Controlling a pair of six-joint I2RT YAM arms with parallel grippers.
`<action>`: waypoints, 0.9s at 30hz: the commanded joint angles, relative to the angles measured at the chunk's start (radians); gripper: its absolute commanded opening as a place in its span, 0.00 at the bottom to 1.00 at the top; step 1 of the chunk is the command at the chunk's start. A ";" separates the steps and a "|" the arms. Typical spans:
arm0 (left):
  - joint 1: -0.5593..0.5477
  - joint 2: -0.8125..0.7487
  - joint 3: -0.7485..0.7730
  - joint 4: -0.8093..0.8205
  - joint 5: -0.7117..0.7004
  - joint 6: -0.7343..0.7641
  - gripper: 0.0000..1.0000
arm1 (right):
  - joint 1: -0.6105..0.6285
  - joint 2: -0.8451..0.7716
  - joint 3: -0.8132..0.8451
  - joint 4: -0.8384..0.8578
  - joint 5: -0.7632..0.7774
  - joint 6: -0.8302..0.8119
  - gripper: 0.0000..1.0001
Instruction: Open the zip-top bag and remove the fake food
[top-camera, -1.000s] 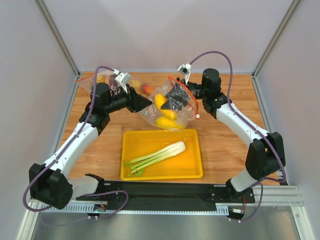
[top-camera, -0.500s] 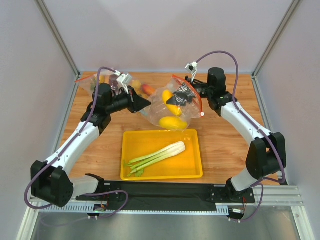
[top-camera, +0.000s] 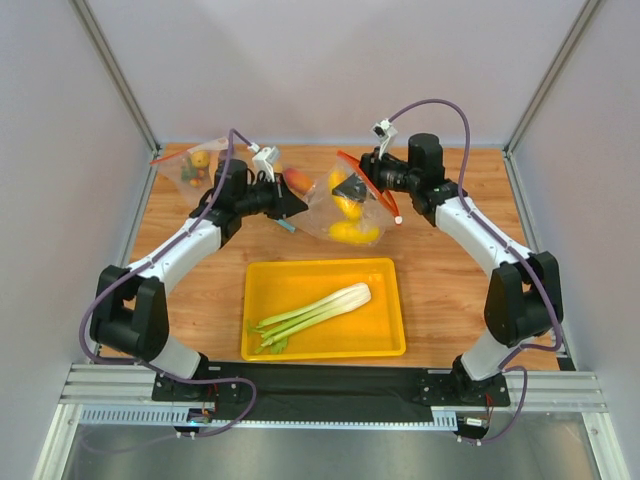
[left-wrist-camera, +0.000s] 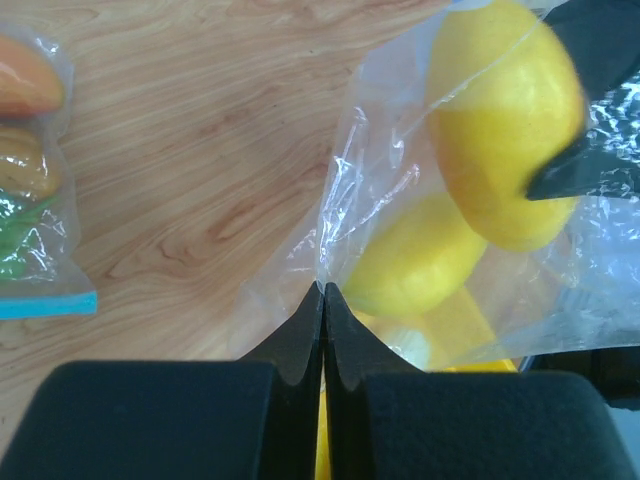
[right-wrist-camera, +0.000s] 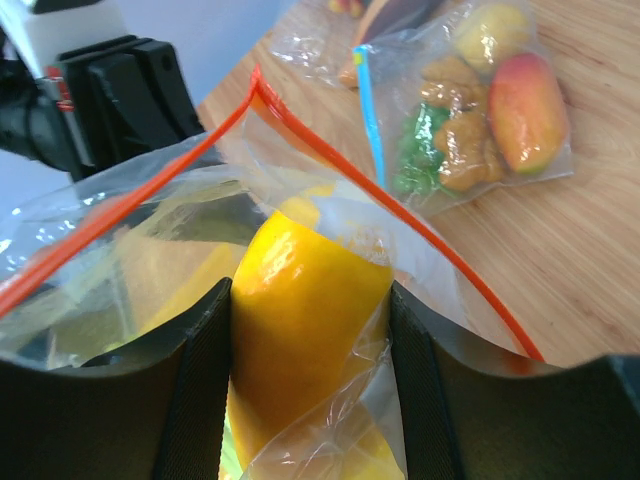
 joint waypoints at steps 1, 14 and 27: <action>-0.019 0.010 0.050 0.027 -0.050 0.048 0.00 | 0.016 0.043 0.039 0.063 0.134 -0.054 0.07; -0.132 0.195 0.110 -0.118 -0.148 0.133 0.00 | 0.117 0.155 -0.046 0.107 0.274 -0.137 0.21; -0.149 0.269 0.144 -0.180 -0.161 0.145 0.00 | 0.167 0.123 -0.006 0.012 0.412 -0.253 0.93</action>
